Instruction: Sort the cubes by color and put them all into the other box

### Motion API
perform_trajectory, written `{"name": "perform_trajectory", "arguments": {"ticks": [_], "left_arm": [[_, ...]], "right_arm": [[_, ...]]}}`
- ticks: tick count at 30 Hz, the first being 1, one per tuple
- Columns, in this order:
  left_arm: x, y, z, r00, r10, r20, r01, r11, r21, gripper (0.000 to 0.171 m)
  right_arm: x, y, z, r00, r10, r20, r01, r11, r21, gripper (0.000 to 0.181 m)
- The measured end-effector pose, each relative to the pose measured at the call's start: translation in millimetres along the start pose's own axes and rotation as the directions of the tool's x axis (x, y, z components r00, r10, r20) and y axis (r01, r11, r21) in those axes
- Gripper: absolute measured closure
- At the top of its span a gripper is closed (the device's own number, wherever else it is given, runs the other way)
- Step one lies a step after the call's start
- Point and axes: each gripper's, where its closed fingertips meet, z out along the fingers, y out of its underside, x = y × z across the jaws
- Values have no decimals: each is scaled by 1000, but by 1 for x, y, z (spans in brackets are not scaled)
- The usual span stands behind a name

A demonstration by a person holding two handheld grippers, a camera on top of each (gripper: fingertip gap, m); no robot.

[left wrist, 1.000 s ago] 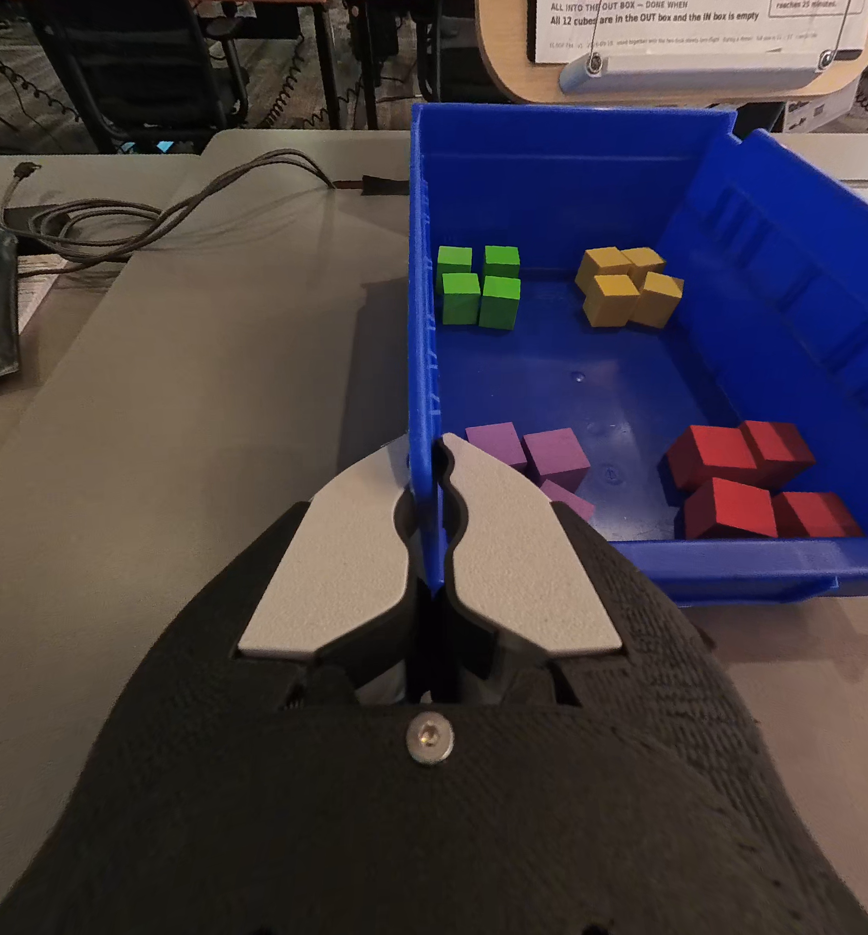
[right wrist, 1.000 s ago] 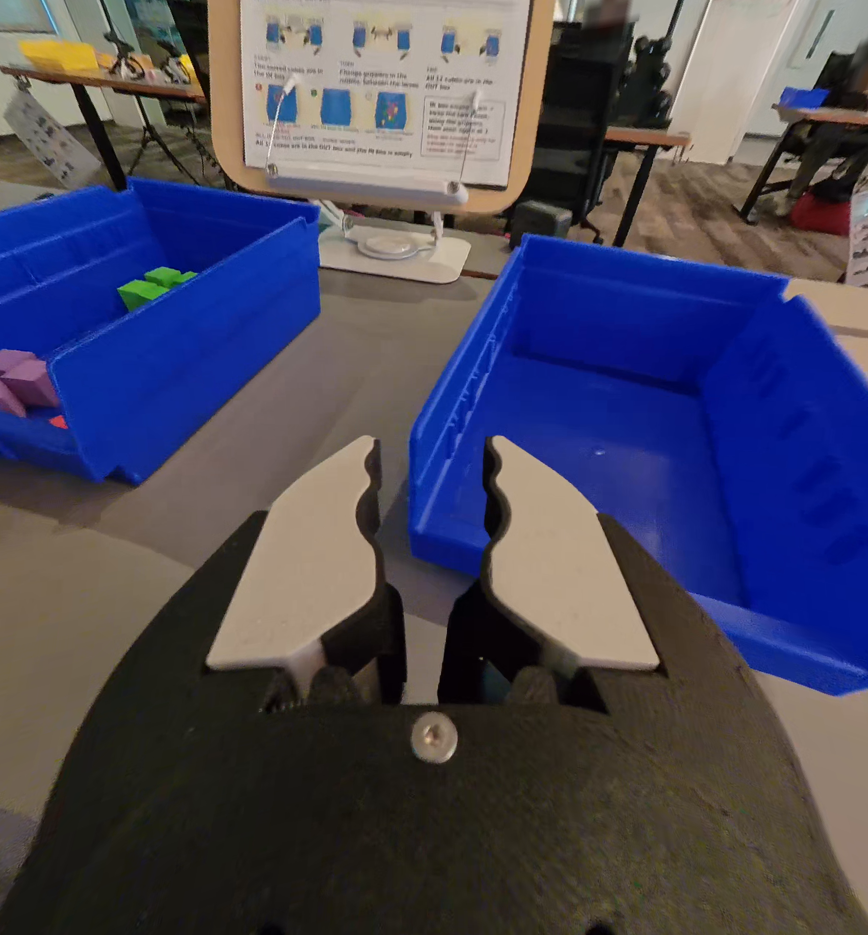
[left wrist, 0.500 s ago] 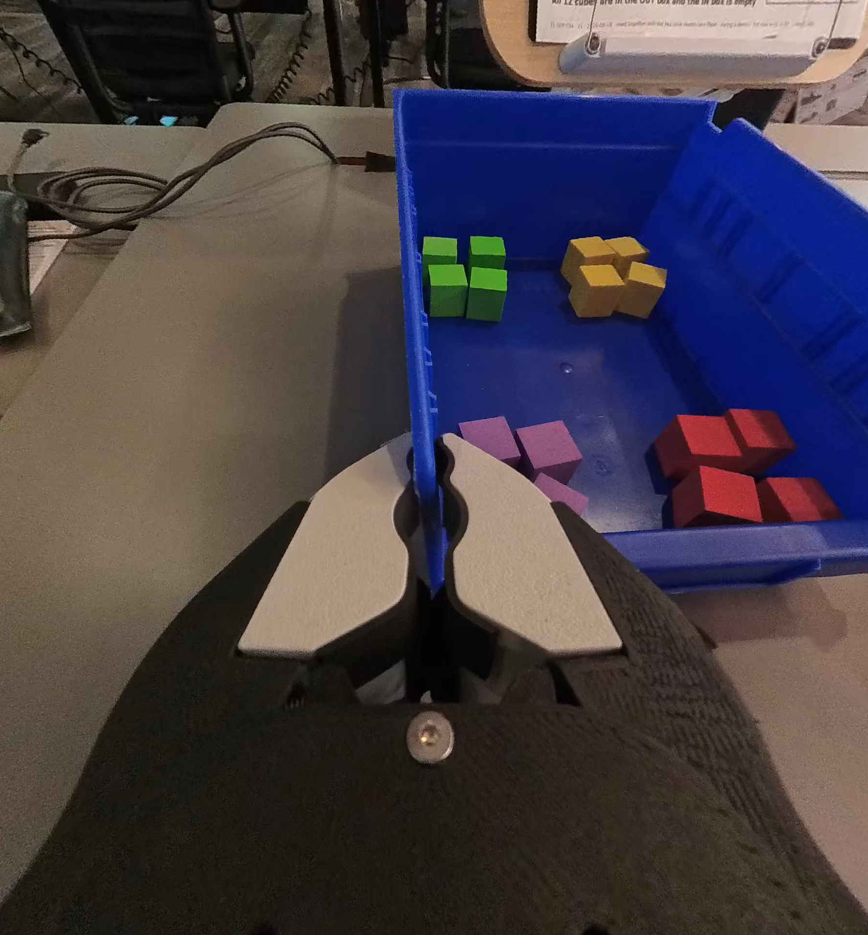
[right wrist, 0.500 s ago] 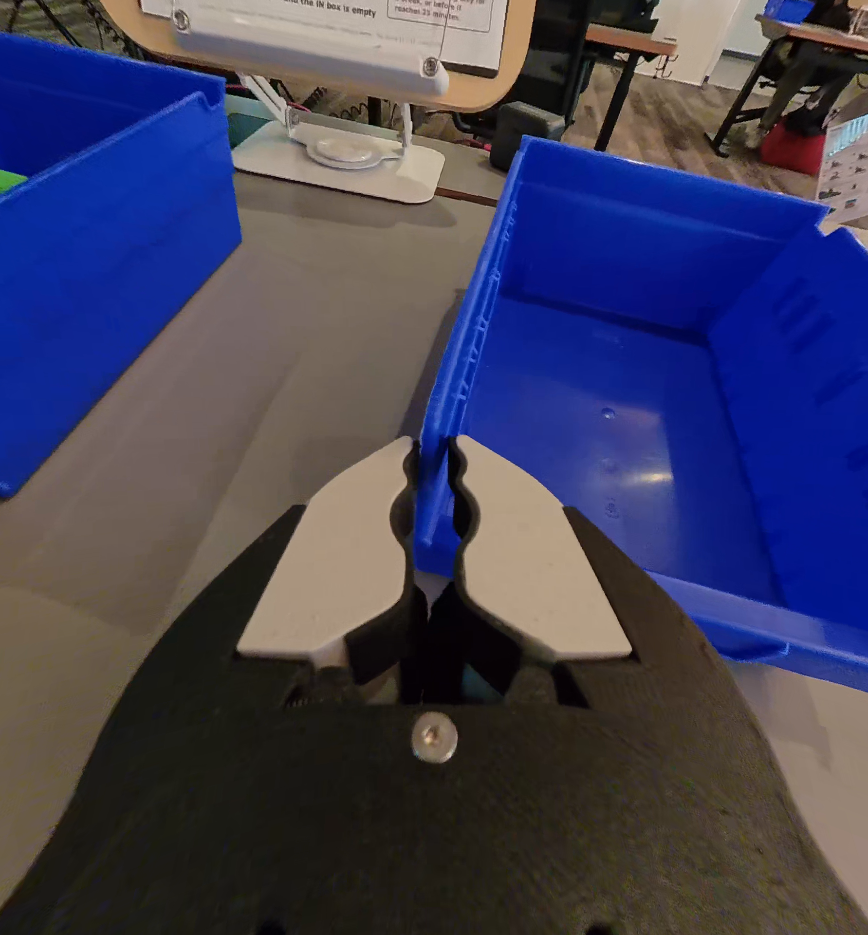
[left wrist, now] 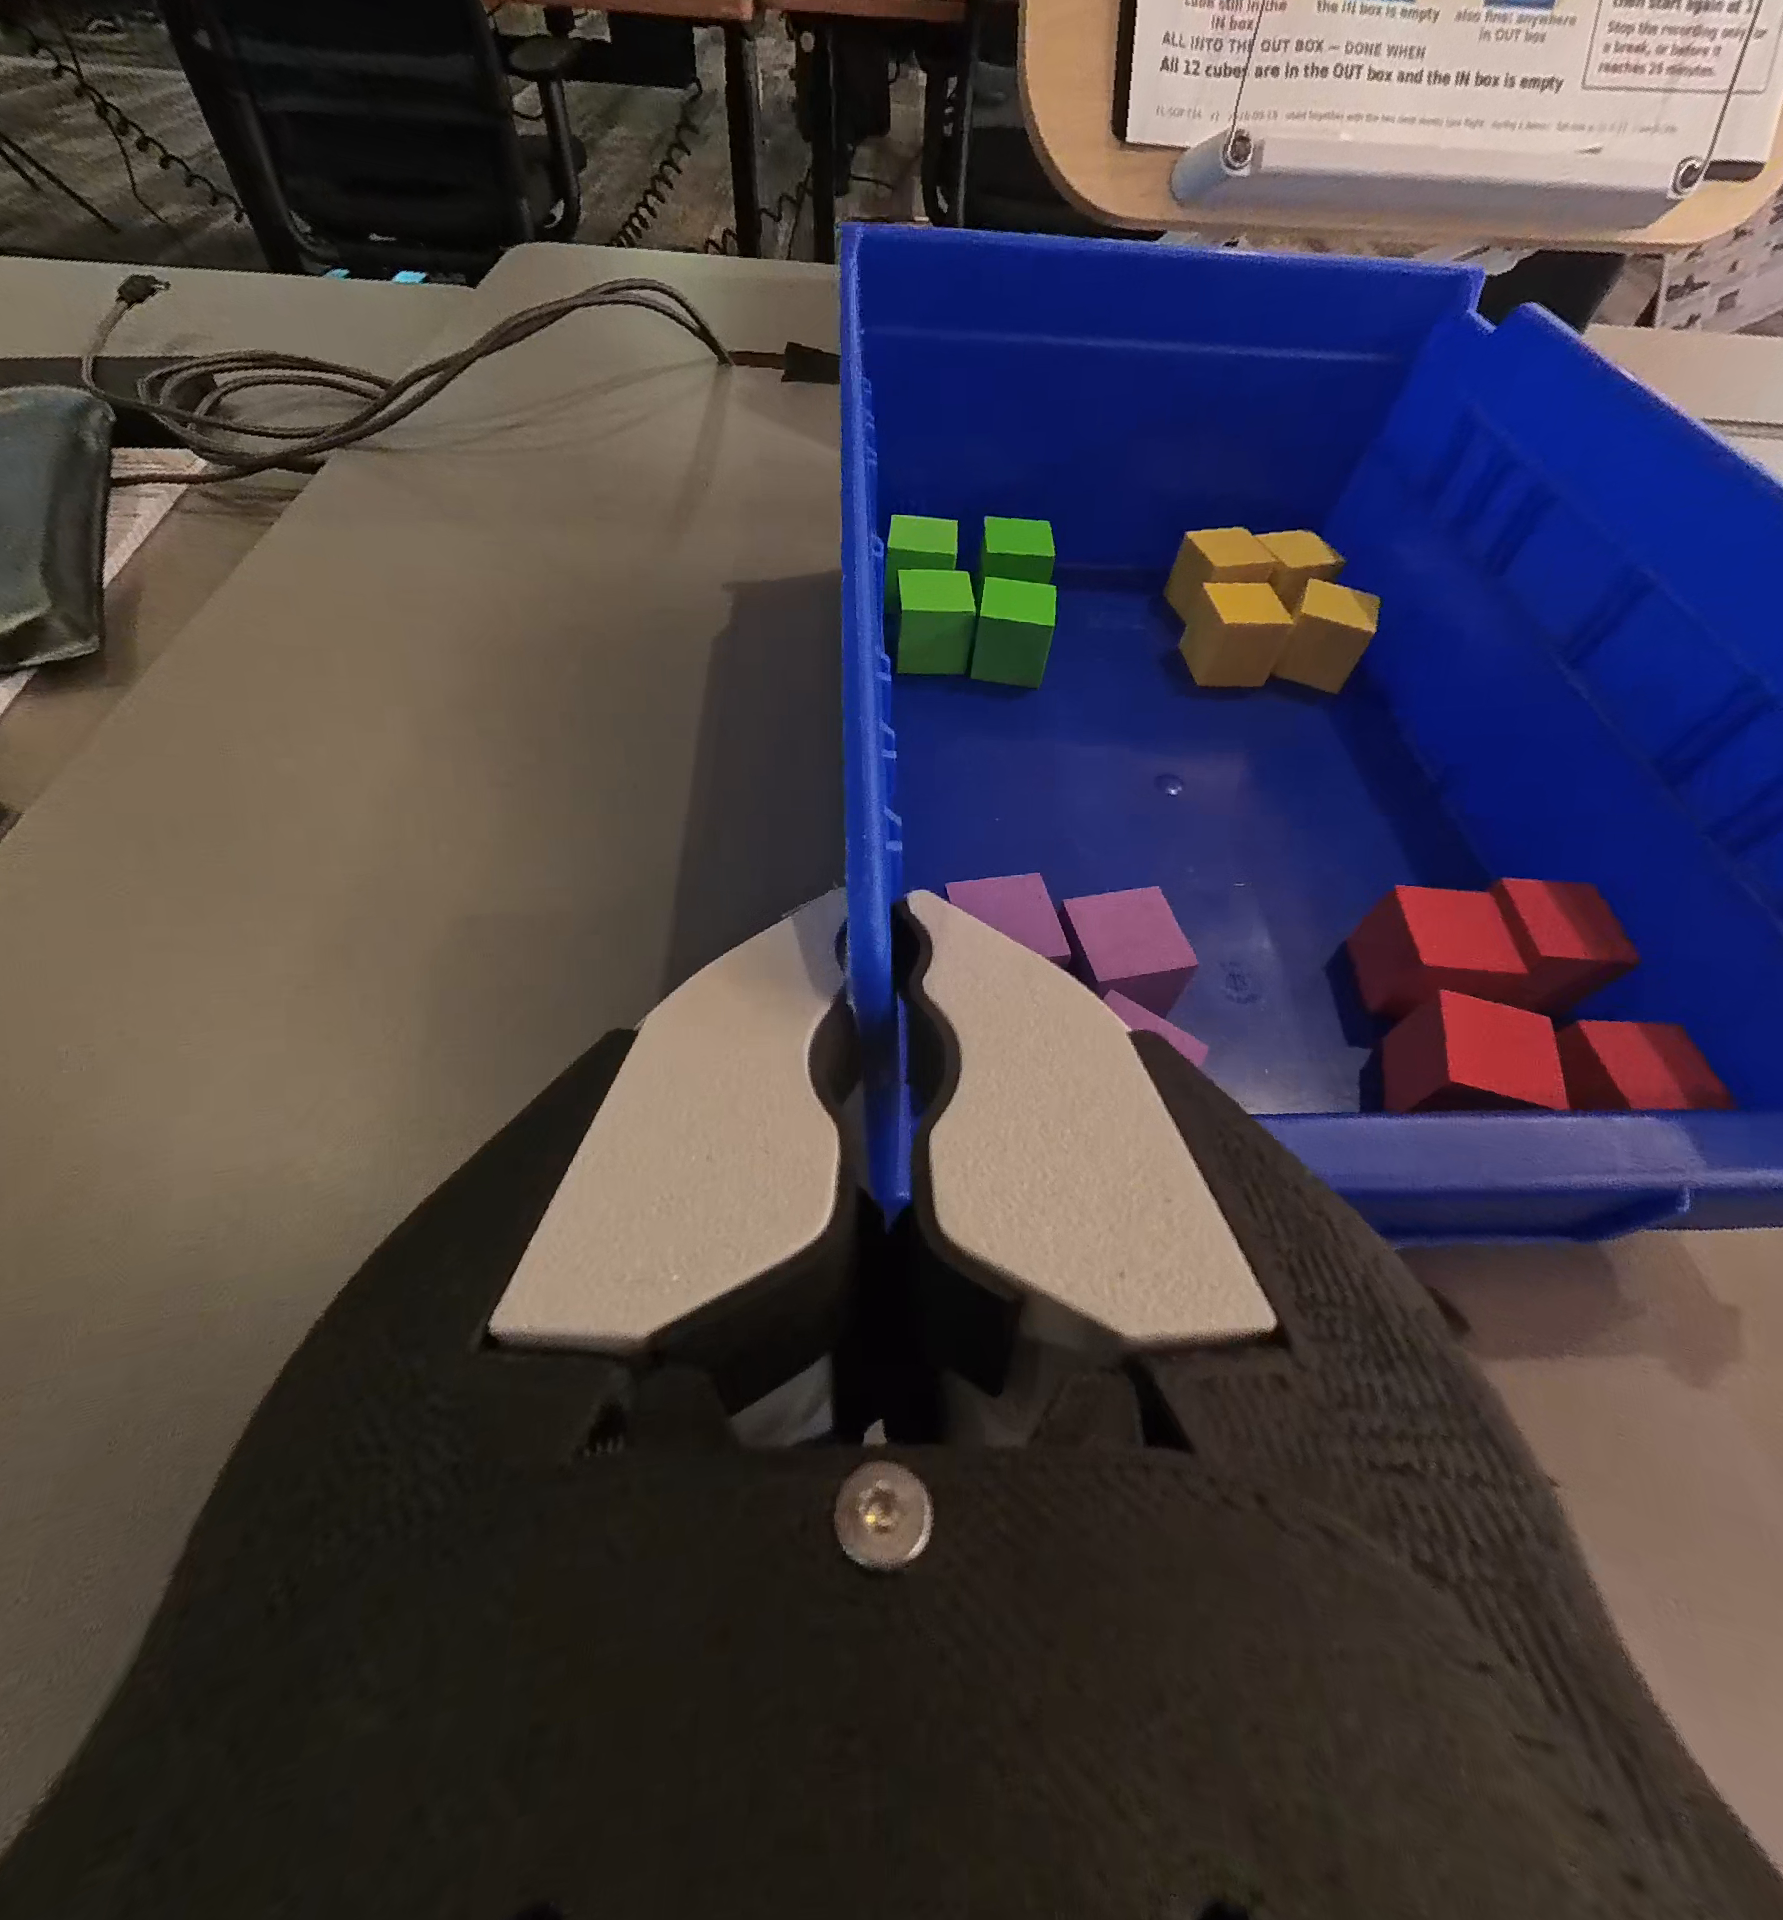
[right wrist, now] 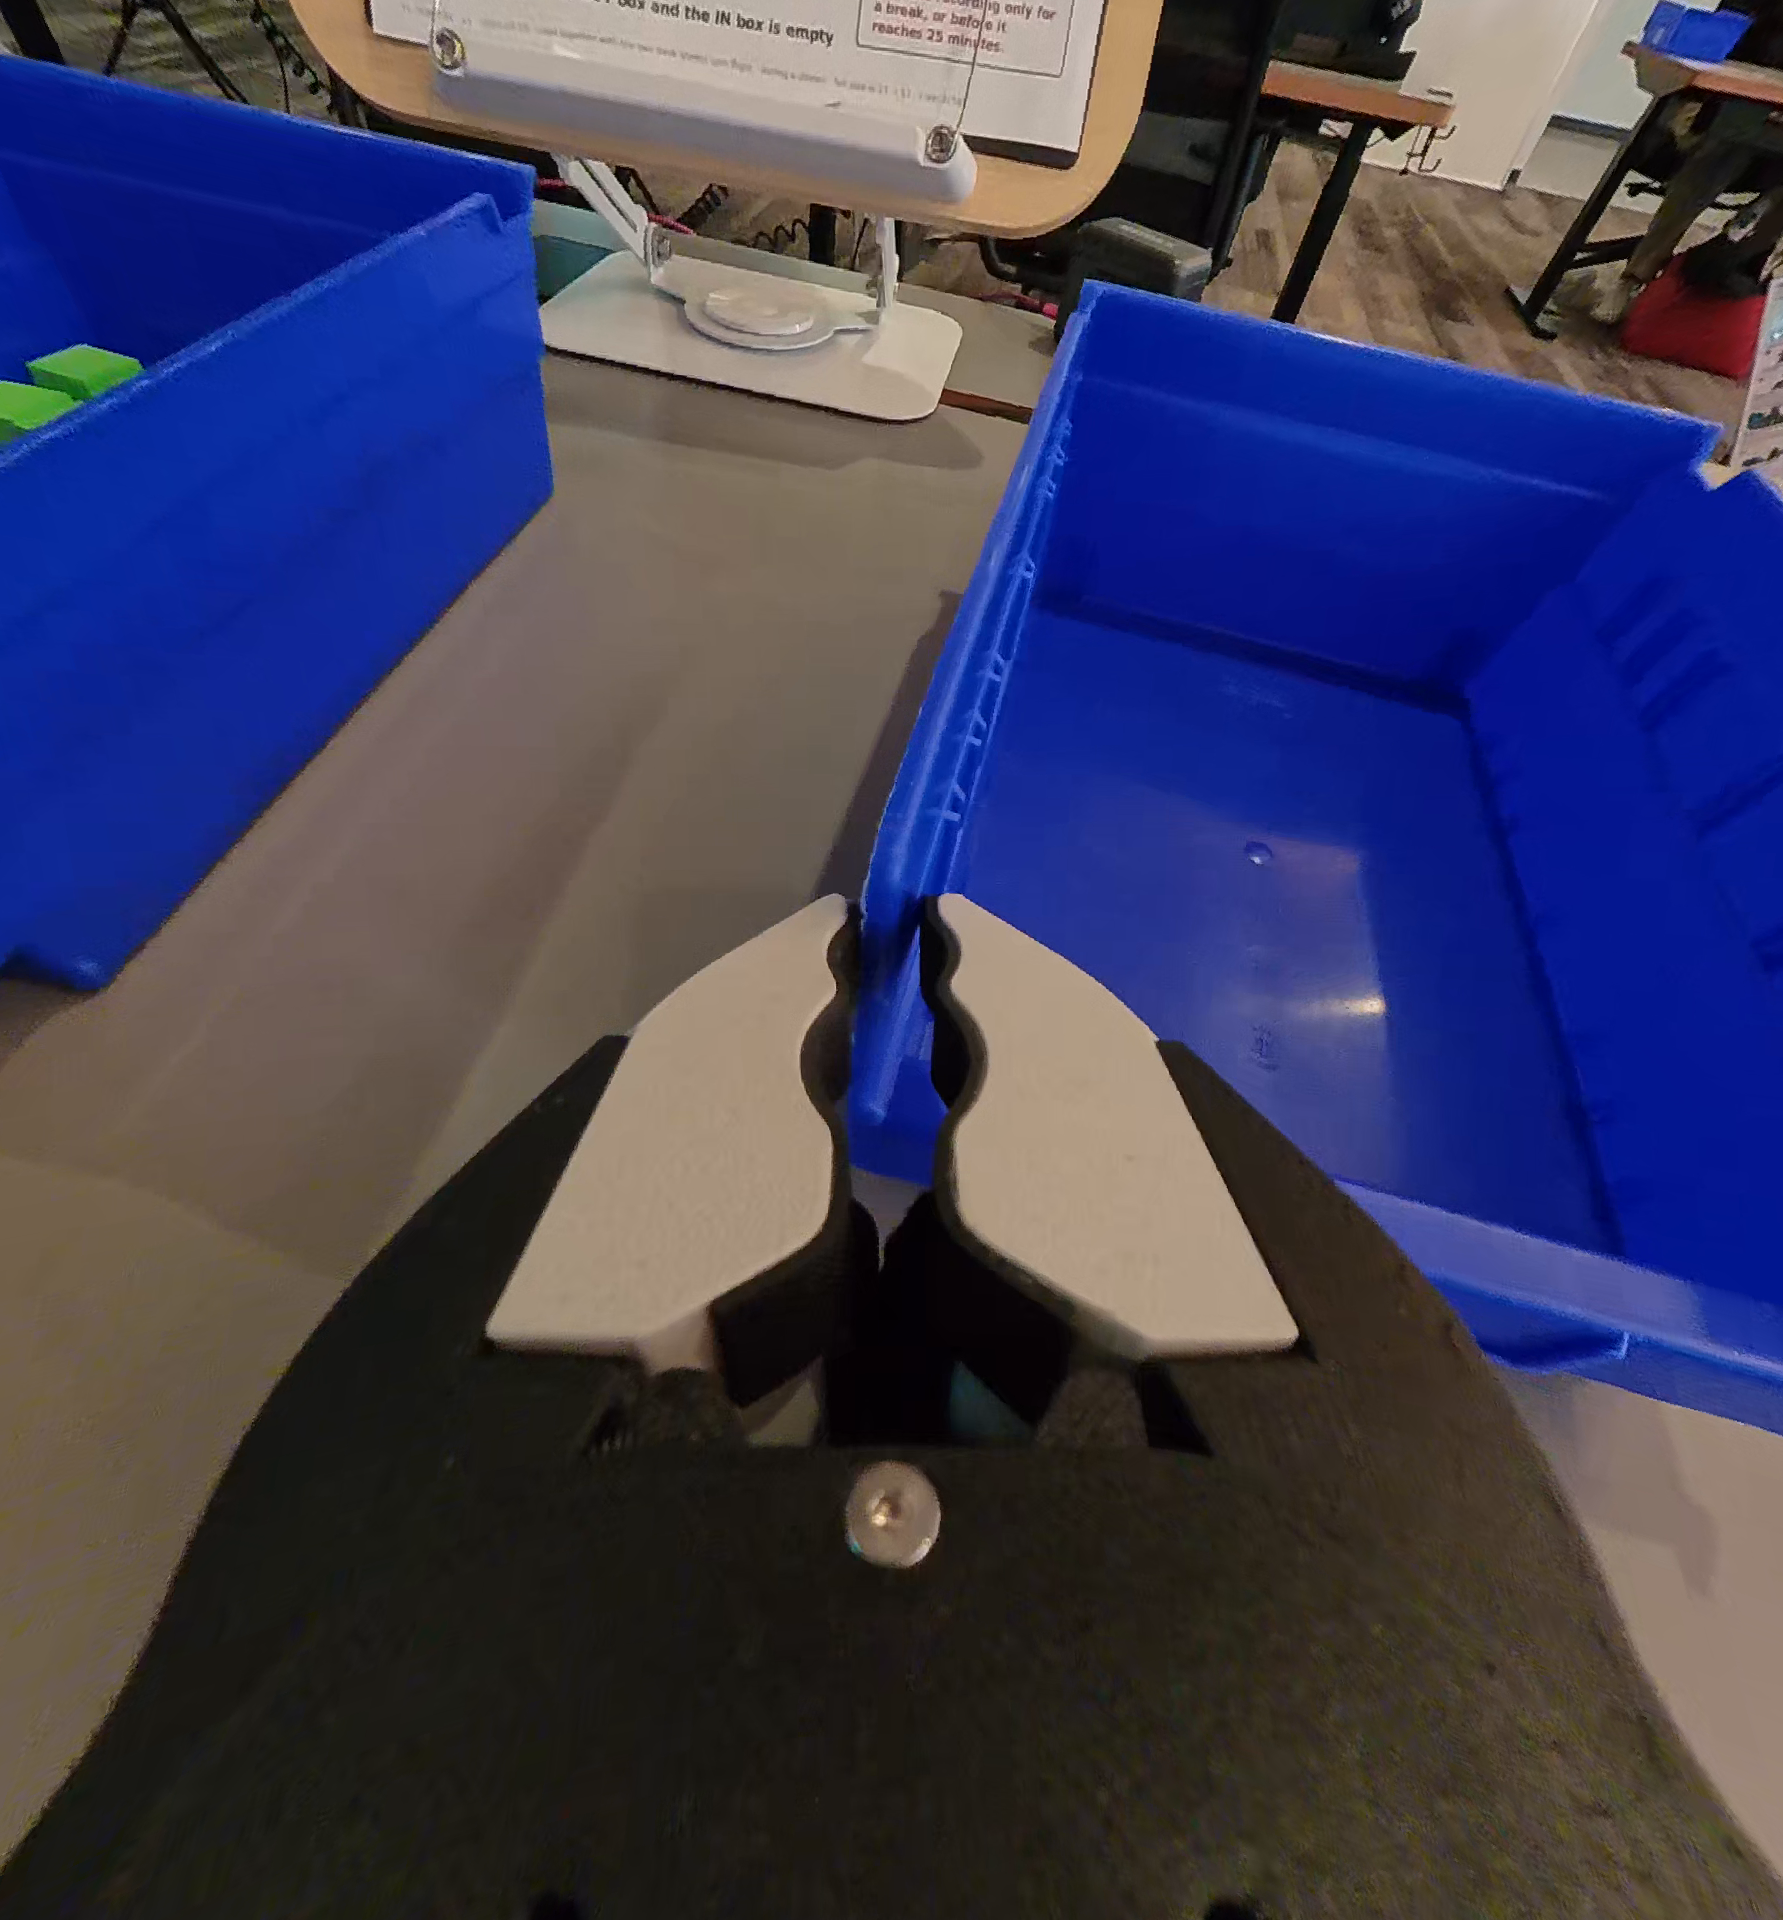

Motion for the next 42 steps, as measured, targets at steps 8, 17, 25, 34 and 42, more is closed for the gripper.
{"name": "perform_trajectory", "arguments": {"ticks": [8, 17, 25, 34, 42], "left_arm": [[4, -3, 7, 1000, 25, -3, -25, 1000, 6, 168], [7, -4, 9, 998, 1, -61, -1, 1000, 2, 140], [-9, -10, -12, 998, 58, 37, -59, 998, 22, 120], [15, -54, -63, 984, 178, 15, -179, 980, 82, 108], [48, -91, -46, 966, 227, -125, -225, 974, 29, 109]], "right_arm": [[-3, -1, 1, 1000, 15, 13, -15, 1000, 6, 170], [-5, -15, -8, 997, -21, 78, 18, 999, 38, 131], [14, -42, -35, 996, -31, 81, 21, 993, 119, 114], [34, -73, -60, 994, -27, 107, 9, 987, 162, 102], [45, -66, -66, 992, -37, 123, 25, 995, 98, 92]]}}
